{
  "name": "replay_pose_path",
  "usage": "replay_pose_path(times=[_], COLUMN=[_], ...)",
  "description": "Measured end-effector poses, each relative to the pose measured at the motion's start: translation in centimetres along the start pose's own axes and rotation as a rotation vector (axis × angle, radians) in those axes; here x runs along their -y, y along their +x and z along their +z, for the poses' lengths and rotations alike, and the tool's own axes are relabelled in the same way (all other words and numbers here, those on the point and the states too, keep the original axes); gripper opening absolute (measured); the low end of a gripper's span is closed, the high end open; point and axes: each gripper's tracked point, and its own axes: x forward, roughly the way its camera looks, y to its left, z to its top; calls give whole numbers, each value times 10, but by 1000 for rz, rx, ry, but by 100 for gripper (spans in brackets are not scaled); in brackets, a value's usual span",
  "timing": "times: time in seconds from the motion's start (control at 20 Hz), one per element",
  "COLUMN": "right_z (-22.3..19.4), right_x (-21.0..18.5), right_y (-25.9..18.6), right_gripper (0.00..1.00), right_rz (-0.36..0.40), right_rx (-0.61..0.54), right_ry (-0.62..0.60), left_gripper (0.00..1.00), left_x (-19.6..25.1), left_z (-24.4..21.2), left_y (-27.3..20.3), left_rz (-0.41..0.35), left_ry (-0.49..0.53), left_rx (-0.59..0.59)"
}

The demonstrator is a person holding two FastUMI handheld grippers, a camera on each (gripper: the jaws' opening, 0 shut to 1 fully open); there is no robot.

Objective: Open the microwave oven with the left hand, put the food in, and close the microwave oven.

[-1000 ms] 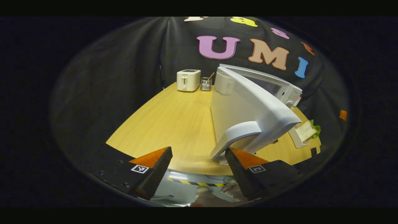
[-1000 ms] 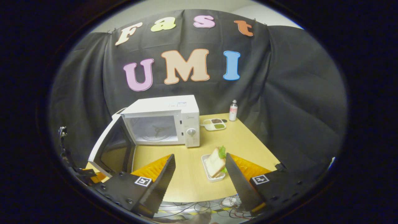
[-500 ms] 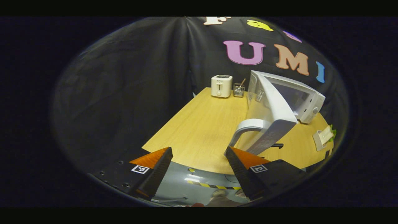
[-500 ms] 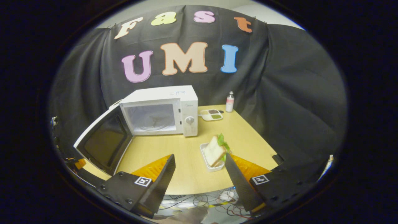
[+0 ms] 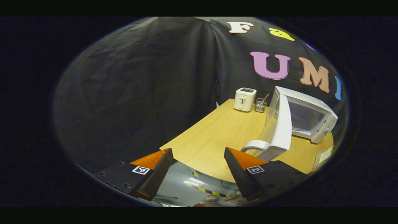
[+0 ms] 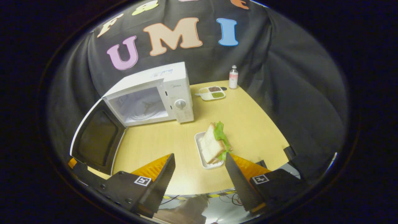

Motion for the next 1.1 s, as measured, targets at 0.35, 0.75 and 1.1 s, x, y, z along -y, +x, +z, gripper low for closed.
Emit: replay_pose_path(times=[0.35,0.75,1.1], right_z=[10,-21,-48], right_x=[36,46,50], right_y=[74,126,133], right_gripper=[92,98,72], right_rz=[90,192,227], right_rx=[-210,-438,-553], right_ry=[18,7,-114], left_gripper=[97,99,98], left_x=[22,15,19], left_z=[19,10,8], left_y=[-13,-31,-34], left_rz=[100,259,295], left_ry=[-61,-184,-185], left_rx=[69,74,67])
